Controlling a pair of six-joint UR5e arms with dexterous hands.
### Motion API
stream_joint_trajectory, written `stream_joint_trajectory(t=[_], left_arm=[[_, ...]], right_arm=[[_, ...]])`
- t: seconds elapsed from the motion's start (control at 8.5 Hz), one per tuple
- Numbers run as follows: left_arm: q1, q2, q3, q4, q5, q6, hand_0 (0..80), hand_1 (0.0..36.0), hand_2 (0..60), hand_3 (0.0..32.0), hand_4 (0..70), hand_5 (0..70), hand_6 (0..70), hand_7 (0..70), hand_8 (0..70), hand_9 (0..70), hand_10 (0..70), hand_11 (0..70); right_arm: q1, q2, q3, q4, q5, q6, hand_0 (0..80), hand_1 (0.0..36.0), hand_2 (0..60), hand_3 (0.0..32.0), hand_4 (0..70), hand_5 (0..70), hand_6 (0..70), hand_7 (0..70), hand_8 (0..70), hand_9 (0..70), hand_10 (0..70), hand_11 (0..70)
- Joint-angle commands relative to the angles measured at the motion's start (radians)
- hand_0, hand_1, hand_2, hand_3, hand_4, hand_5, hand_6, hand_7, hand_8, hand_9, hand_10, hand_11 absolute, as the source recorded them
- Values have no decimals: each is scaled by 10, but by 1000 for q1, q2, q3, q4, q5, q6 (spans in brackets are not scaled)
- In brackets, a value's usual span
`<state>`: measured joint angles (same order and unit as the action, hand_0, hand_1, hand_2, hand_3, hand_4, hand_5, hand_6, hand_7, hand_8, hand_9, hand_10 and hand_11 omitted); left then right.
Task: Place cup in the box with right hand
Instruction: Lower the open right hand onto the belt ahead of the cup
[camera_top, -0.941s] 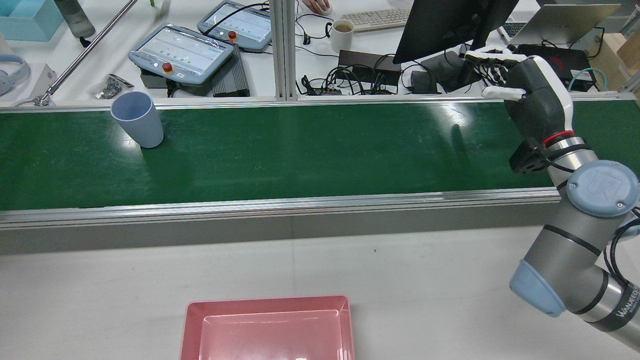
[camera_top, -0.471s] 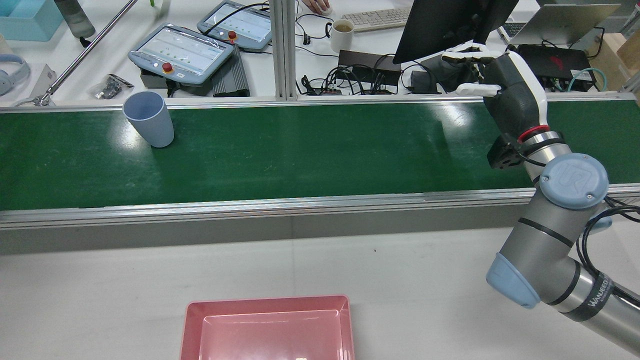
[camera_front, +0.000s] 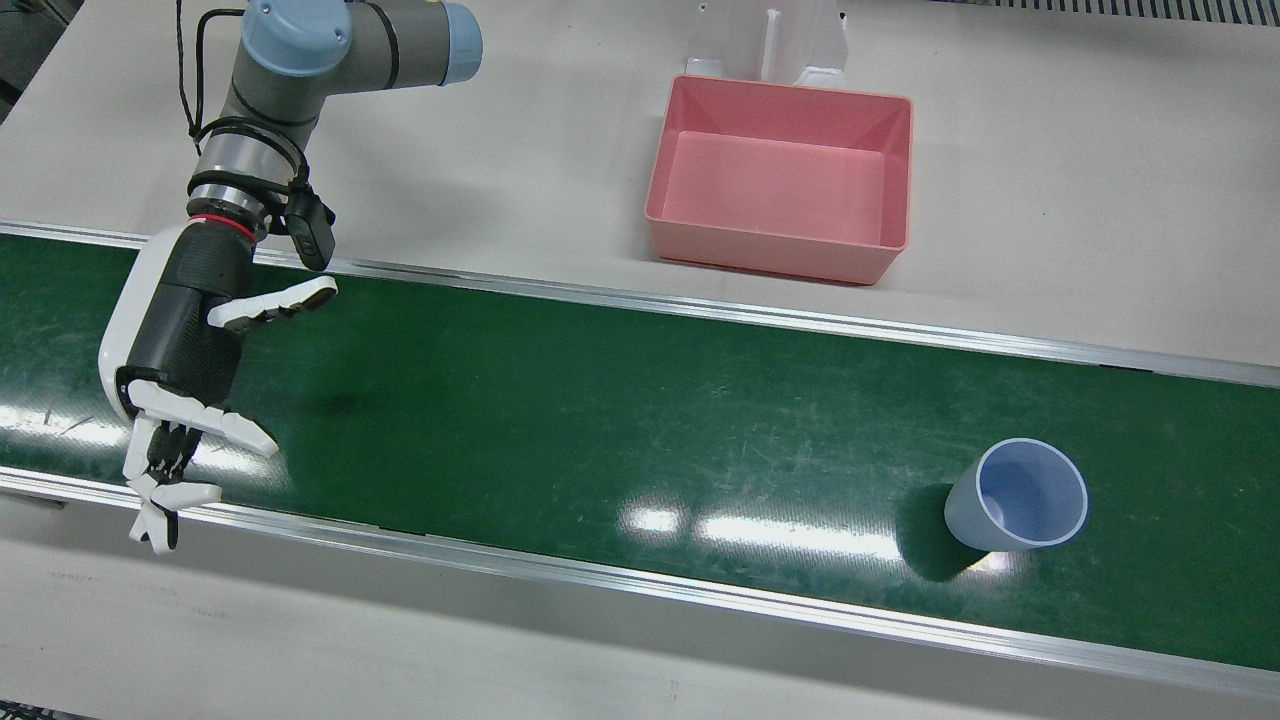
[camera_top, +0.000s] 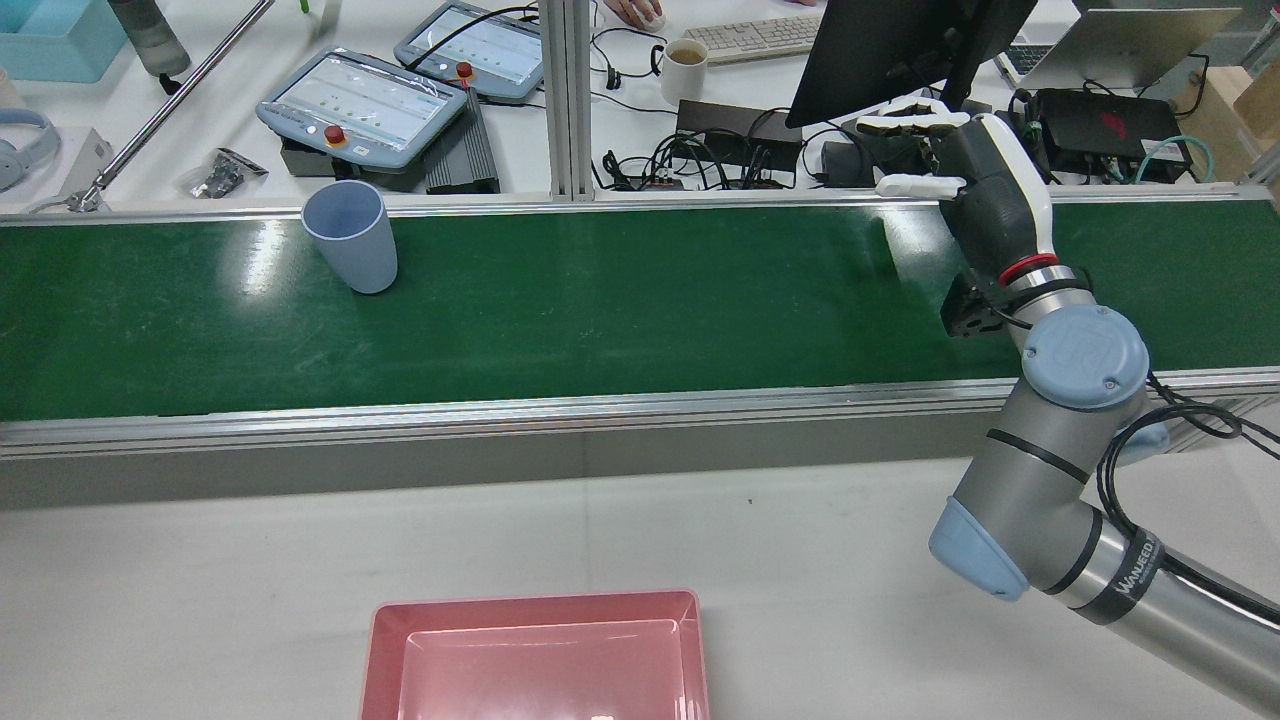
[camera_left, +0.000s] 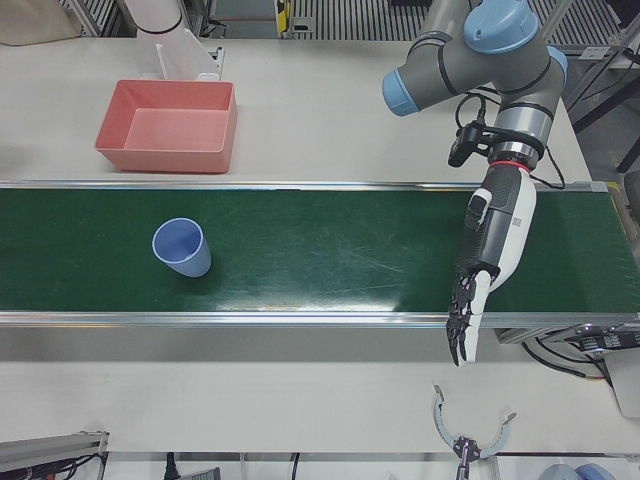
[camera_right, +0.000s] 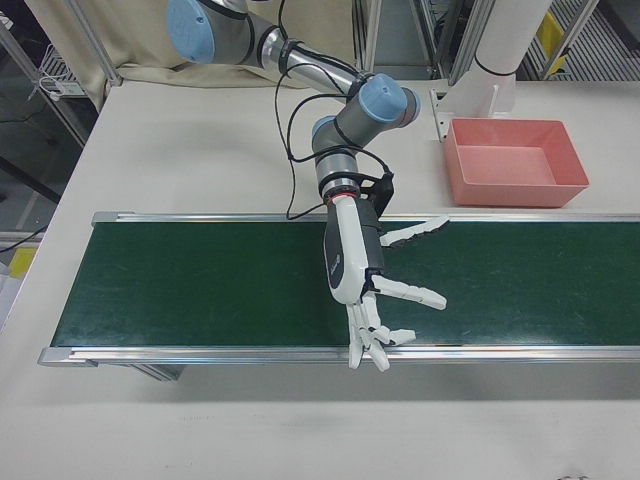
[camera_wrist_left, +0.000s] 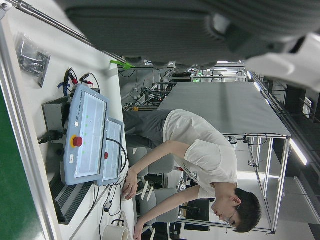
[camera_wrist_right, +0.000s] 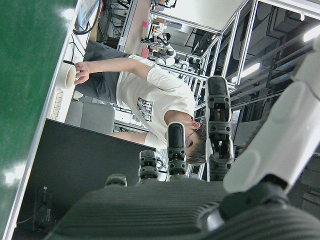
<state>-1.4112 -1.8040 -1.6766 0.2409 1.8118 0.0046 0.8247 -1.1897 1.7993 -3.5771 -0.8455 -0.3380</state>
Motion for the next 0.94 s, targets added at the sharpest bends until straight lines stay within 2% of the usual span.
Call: stream_joint_trajectory(t=[0.0, 0.12, 0.35, 0.59, 0.82], left_arm=[[0, 0, 0, 0, 0, 0, 0, 0, 0, 0, 0, 0, 0, 0, 0, 0, 0, 0], [0, 0, 0, 0, 0, 0, 0, 0, 0, 0, 0, 0, 0, 0, 0, 0, 0, 0], [0, 0, 0, 0, 0, 0, 0, 0, 0, 0, 0, 0, 0, 0, 0, 0, 0, 0], [0, 0, 0, 0, 0, 0, 0, 0, 0, 0, 0, 0, 0, 0, 0, 0, 0, 0], [0, 0, 0, 0, 0, 0, 0, 0, 0, 0, 0, 0, 0, 0, 0, 0, 0, 0]], right_arm=[[-19, -10, -9, 11, 3, 5, 462, 0, 0, 82, 428, 0, 67, 453, 41, 147, 0, 0], [-24, -16, -9, 23, 3, 5, 461, 0, 0, 90, 385, 2, 61, 417, 40, 138, 0, 0], [-33, -40, -38, 88, 3, 8, 458, 0, 0, 96, 361, 3, 57, 393, 40, 133, 0, 0], [-33, -44, -38, 103, 5, 8, 456, 0, 0, 98, 343, 3, 54, 371, 37, 125, 0, 0], [-33, -44, -41, 103, 5, 4, 458, 0, 0, 92, 377, 2, 58, 397, 38, 132, 0, 0]])
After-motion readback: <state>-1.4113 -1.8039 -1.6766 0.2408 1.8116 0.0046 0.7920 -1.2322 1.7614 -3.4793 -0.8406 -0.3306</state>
